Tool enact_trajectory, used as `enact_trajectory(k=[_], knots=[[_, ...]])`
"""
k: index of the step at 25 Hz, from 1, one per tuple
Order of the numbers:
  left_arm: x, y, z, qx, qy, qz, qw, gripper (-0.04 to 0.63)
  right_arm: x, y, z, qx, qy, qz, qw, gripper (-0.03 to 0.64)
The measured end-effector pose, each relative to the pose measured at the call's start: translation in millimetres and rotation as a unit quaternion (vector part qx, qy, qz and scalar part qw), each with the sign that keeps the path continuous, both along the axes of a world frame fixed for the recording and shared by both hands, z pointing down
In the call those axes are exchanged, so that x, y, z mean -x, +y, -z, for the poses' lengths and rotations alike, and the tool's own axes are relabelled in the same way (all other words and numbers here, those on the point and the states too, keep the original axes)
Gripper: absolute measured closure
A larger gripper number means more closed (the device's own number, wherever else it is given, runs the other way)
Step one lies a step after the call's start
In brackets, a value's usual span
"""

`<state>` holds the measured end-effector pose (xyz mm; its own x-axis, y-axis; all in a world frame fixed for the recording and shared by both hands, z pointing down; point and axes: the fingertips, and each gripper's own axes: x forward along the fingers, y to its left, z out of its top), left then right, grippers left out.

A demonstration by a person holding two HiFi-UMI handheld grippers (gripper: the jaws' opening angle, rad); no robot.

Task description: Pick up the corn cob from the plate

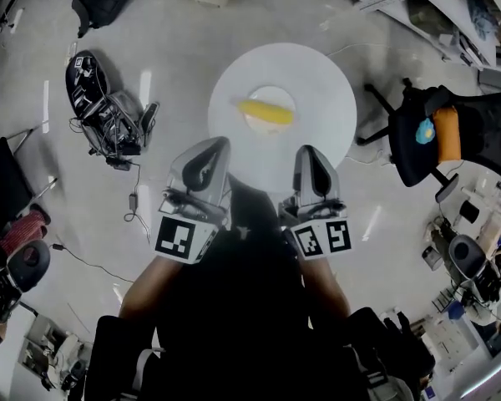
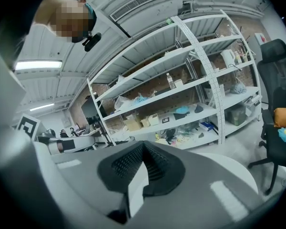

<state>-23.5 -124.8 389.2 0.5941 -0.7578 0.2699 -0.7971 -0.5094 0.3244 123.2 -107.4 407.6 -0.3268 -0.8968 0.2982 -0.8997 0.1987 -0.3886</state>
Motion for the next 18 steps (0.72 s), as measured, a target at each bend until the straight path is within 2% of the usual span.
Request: enact_trajectory(k=[9, 18], knots=[[-8.3, -5.5, -36.8, 0.025, -0.001, 0.005, 0.9997, 0.589, -3.1, -12.3, -44.2, 0.031, -0.001, 0.024, 0.999, 0.609], [-15.1, -18.9, -62.2, 0.036, 0.0, 0.002, 0.9993, 0.589, -10.4, -28.2, -103.3, 0.079, -0.001, 0.019, 0.997, 0.607]])
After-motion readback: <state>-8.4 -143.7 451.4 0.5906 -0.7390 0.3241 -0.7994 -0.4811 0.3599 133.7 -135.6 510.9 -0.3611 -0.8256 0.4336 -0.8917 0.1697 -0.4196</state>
